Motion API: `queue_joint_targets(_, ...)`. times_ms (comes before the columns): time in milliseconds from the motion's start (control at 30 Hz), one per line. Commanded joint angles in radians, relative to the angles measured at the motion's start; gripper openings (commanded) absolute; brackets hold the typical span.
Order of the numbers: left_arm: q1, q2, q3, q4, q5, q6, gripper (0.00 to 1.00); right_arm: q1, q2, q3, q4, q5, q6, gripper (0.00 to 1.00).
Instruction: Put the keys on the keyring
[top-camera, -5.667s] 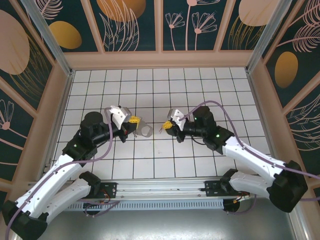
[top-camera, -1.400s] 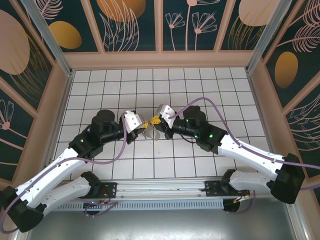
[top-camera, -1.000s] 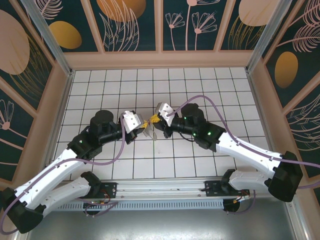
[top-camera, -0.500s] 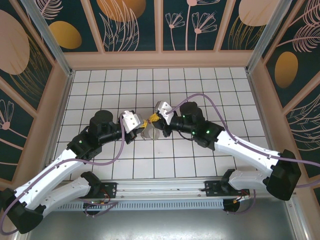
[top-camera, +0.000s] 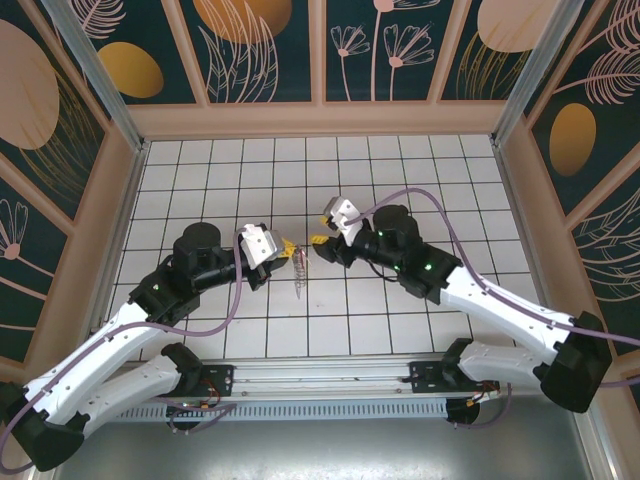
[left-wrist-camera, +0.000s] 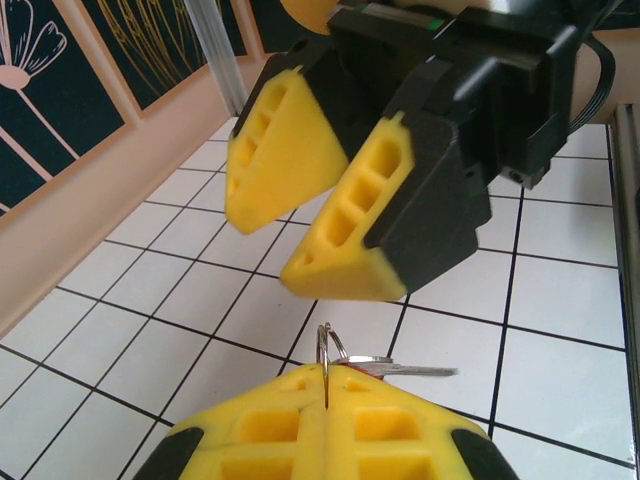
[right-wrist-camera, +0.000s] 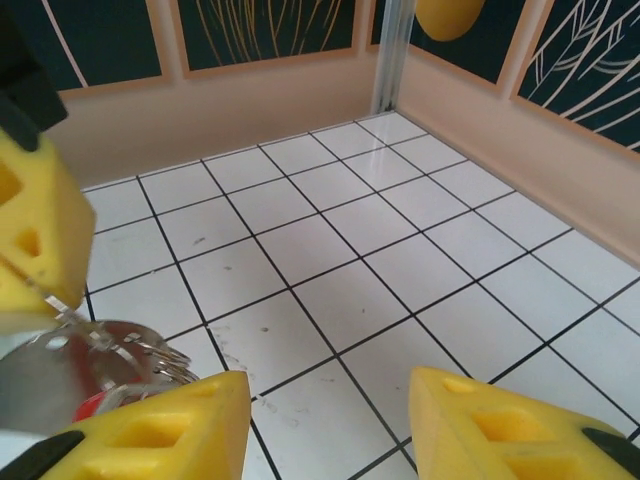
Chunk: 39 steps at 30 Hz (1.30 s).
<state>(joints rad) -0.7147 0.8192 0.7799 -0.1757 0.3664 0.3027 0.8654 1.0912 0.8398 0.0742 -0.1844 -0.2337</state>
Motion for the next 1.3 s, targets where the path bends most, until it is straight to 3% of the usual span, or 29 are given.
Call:
queue_joint_targets(0,-0.004,0.004,0.031,0.045,0.036,-0.003,0.00,-0.002,-0.088,-0.059,0.095,-0.051,-0.044,0.45)
queue_joint_targets(200,-0.004,0.006,0.039,0.098,0.140,-0.028,0.00,-0.002,-0.220,-0.208,0.300,-0.248,-0.091,0.46)
queue_joint_targets(467,-0.005,0.008,0.062,0.111,0.274,-0.061,0.00,-0.010,-0.223,-0.214,0.332,-0.387,-0.169,0.46)
queue_joint_targets(600,-0.005,0.005,0.059,0.107,0.295,-0.055,0.00,-0.040,-0.211,-0.201,0.350,-0.470,-0.161,0.39)
queue_joint_targets(800,-0.005,0.013,0.061,0.102,0.293,-0.044,0.00,-0.045,-0.178,-0.177,0.346,-0.498,-0.147,0.25)
queue_joint_targets(1267,-0.005,0.035,0.065,0.087,0.320,-0.035,0.00,-0.045,-0.115,-0.163,0.368,-0.507,-0.114,0.33)
